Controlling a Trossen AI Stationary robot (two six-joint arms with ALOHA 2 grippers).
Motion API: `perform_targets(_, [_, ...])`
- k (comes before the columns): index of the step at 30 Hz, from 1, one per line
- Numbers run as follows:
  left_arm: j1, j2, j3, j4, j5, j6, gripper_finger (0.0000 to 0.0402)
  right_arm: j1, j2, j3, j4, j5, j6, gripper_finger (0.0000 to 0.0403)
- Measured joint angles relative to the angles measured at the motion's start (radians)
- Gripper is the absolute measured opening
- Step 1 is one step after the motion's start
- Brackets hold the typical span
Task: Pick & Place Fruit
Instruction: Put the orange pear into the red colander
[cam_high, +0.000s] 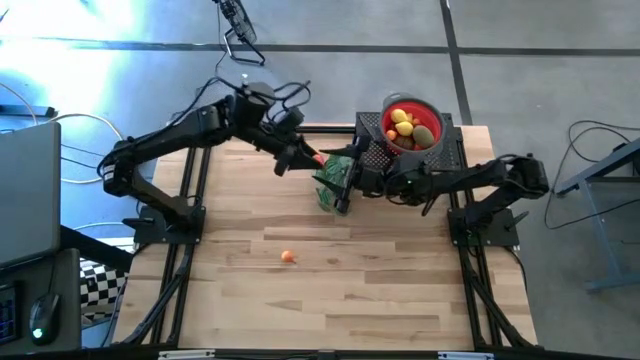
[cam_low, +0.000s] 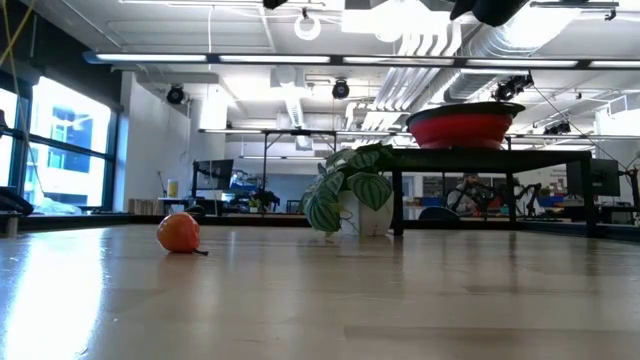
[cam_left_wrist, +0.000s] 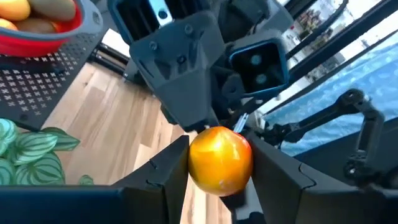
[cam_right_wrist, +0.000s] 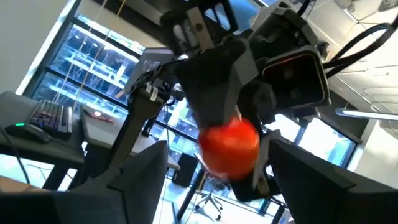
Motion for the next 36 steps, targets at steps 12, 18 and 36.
perform_targets(12, [-0.004,0.016,-0.001,-0.005,-0.021,-0.002,0.0152,0.030,0.003,0.002,-0.001,0.019,-0.020,0.0247])
perform_targets(18, [-0.003,0.016,0.000,-0.006,-0.023,-0.002,0.0152,0.069,0.003,0.002,-0.002,0.124,-0.136,0.0236])
perform_targets(36, [-0.003,0.016,-0.001,-0.004,-0.012,0.006,0.0152,0.261,0.000,0.002,-0.007,0.485,-0.519,0.0231])
